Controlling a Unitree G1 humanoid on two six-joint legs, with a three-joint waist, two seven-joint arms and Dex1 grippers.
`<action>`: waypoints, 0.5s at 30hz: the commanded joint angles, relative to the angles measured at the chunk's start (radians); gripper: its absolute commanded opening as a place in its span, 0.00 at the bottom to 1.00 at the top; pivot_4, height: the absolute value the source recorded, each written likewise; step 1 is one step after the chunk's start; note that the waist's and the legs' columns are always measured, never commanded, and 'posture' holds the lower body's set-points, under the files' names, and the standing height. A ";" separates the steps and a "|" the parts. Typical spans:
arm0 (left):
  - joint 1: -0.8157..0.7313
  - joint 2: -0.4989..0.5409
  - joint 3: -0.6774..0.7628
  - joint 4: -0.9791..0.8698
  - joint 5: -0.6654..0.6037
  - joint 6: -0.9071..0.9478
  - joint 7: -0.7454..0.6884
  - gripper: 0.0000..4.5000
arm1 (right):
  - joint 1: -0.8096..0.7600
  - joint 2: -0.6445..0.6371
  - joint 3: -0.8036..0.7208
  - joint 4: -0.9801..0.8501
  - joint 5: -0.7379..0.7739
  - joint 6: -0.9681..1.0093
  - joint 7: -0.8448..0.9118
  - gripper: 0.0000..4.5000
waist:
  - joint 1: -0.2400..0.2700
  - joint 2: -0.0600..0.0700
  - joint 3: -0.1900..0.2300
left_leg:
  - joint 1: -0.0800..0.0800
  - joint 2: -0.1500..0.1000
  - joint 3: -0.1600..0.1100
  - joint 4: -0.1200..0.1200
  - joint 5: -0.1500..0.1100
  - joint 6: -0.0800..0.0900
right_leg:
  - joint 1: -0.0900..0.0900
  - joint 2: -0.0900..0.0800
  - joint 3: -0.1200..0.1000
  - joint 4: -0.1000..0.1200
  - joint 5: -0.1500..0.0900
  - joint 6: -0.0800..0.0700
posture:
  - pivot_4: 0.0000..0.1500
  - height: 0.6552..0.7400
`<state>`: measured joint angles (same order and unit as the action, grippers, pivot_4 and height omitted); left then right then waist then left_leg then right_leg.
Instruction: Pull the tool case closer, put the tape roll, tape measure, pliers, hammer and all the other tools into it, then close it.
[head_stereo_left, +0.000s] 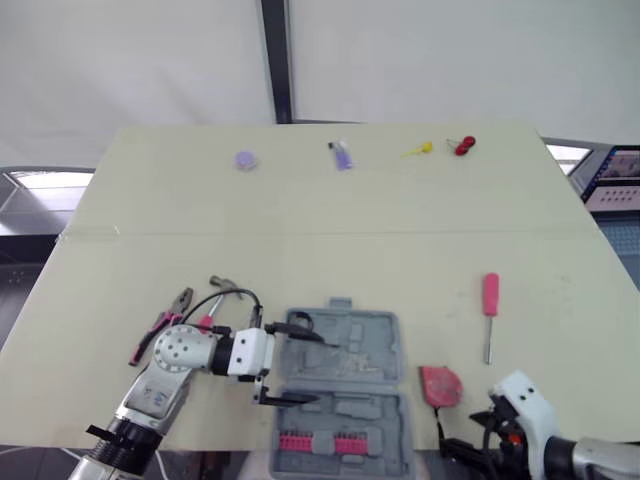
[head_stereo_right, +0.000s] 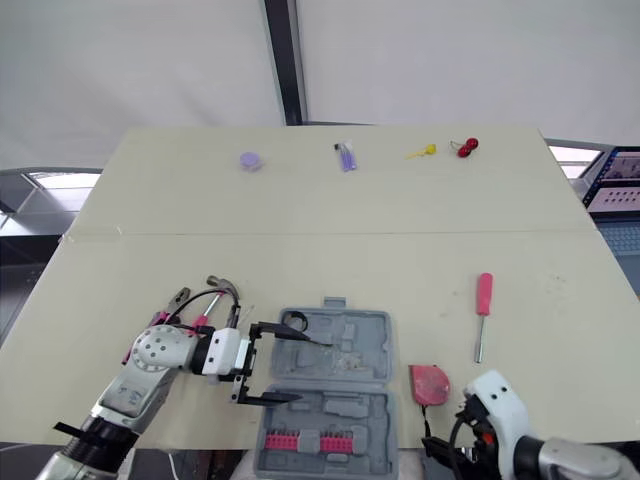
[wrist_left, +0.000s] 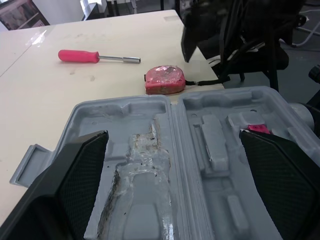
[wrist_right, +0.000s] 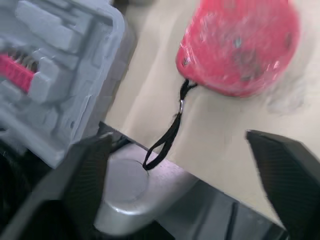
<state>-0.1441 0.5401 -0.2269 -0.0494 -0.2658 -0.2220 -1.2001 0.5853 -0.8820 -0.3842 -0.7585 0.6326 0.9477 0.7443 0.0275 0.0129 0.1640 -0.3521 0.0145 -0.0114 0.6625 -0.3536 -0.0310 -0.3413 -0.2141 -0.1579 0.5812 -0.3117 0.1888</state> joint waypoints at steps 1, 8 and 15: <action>0.000 -0.015 -0.002 0.012 0.006 -0.047 0.008 1.00 | -0.031 -0.075 -0.011 0.124 -0.125 -0.413 0.288 0.99 | 0.001 0.000 0.000 | 0.000 0.000 0.000 0.000 0.000 0.000 | 0.000 0.000 0.000 0.000 0.000 0.000 | 1.00 1.00; 0.003 -0.020 -0.010 0.037 0.038 -0.115 0.018 1.00 | -0.309 -0.095 0.189 0.599 -0.356 -1.077 0.559 0.99 | -0.004 -0.004 0.001 | 0.000 0.000 0.000 0.001 0.000 0.000 | 0.002 0.000 0.000 -0.002 0.000 0.000 | 1.00 1.00; 0.041 -0.030 -0.006 0.018 0.030 -0.123 0.057 1.00 | -0.509 -0.029 0.344 0.873 -0.398 -1.332 0.647 0.99 | -0.004 -0.004 0.001 | 0.000 0.000 0.000 0.001 0.000 0.000 | 0.002 0.000 -0.002 -0.002 0.000 0.000 | 1.00 1.00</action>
<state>-0.1120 0.5110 -0.2349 0.0033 -0.2287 -0.3305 -1.1515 0.0779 -0.9145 -0.0471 0.0927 0.2280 -0.3511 1.3626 0.0239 0.0092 0.1653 -0.3521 0.0145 -0.0114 0.6634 -0.3537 -0.0309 -0.3395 -0.2141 -0.1595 0.5792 -0.3116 0.1889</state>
